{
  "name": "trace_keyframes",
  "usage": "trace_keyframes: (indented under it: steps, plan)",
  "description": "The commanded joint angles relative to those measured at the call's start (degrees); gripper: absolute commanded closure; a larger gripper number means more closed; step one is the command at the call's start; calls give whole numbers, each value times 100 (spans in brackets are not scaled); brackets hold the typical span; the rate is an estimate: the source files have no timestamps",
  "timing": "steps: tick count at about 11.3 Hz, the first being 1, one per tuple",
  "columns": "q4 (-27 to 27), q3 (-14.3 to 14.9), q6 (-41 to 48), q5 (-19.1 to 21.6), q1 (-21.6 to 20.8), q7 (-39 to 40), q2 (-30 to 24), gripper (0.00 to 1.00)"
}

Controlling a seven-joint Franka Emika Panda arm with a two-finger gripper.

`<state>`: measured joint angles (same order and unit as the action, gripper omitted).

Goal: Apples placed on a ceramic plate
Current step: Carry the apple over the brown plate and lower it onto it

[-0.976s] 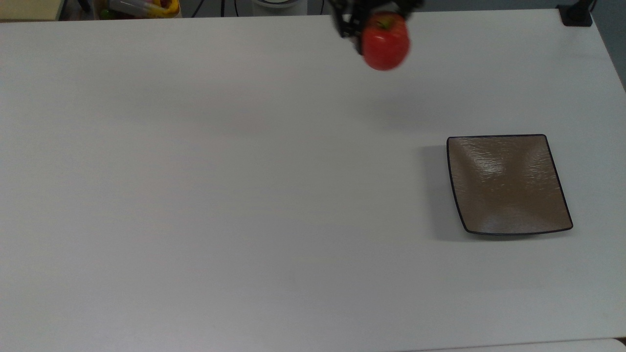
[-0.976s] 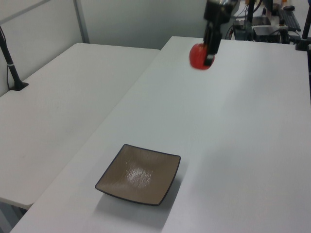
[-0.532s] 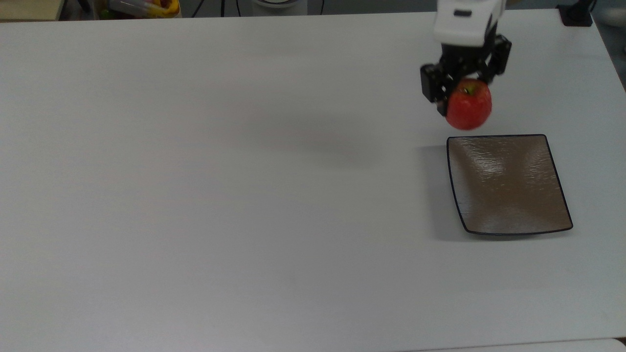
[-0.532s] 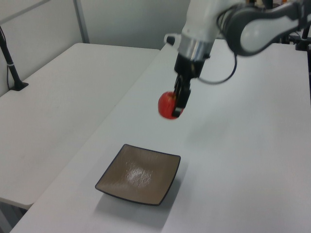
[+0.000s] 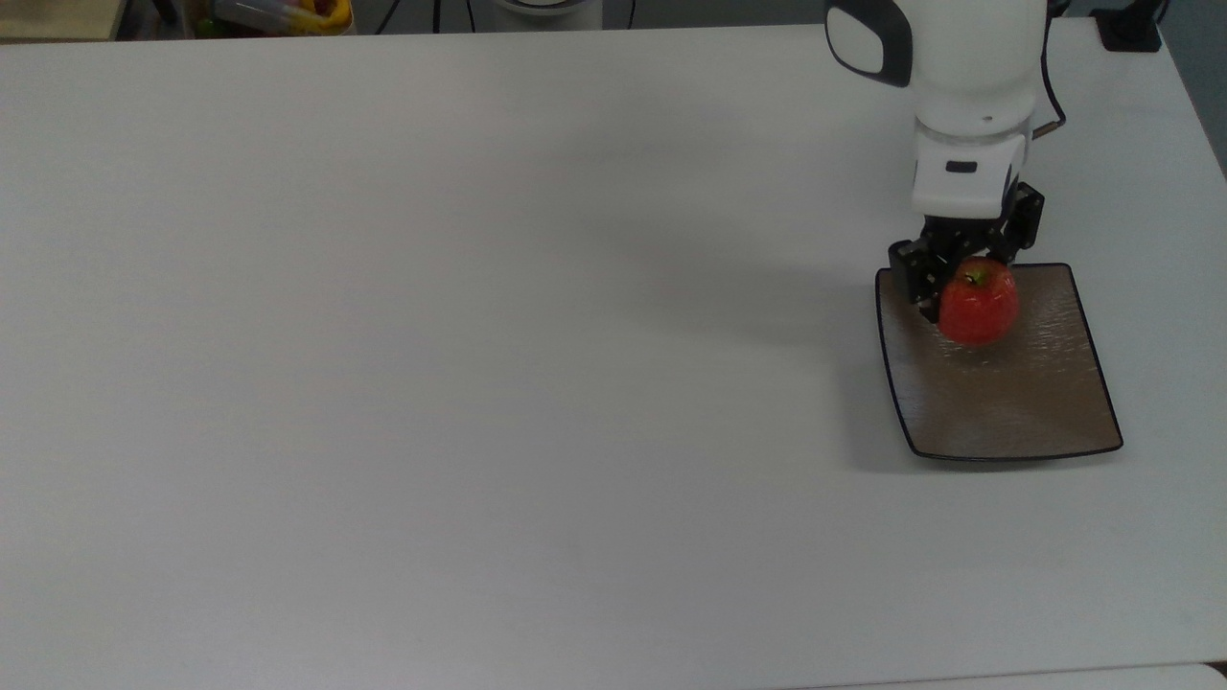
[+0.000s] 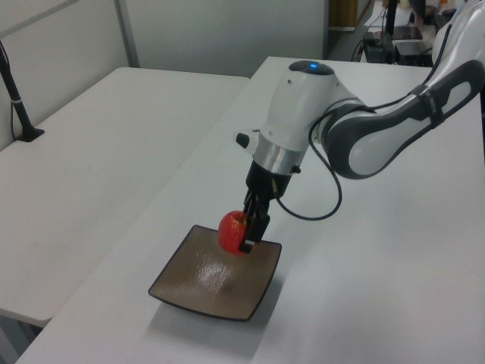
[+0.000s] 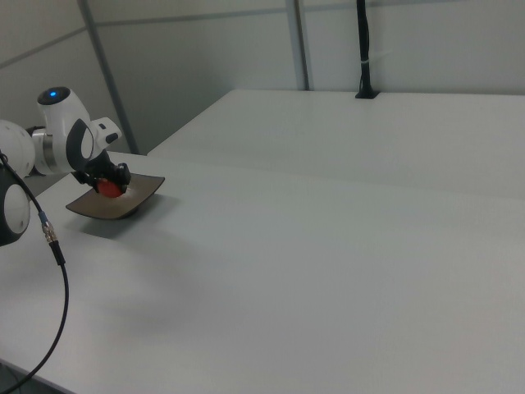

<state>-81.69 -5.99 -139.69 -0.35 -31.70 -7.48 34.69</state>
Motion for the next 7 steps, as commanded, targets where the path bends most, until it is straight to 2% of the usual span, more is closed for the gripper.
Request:
trace_keyframes:
  steps: [1, 4, 7]
  plan:
    - [417, 54, -451, -175, -108, -157, 502, 68]
    - [434, 54, -743, -219, -152, -148, 758, 61]
    - [417, 54, -867, -350, -144, -139, 829, 47]
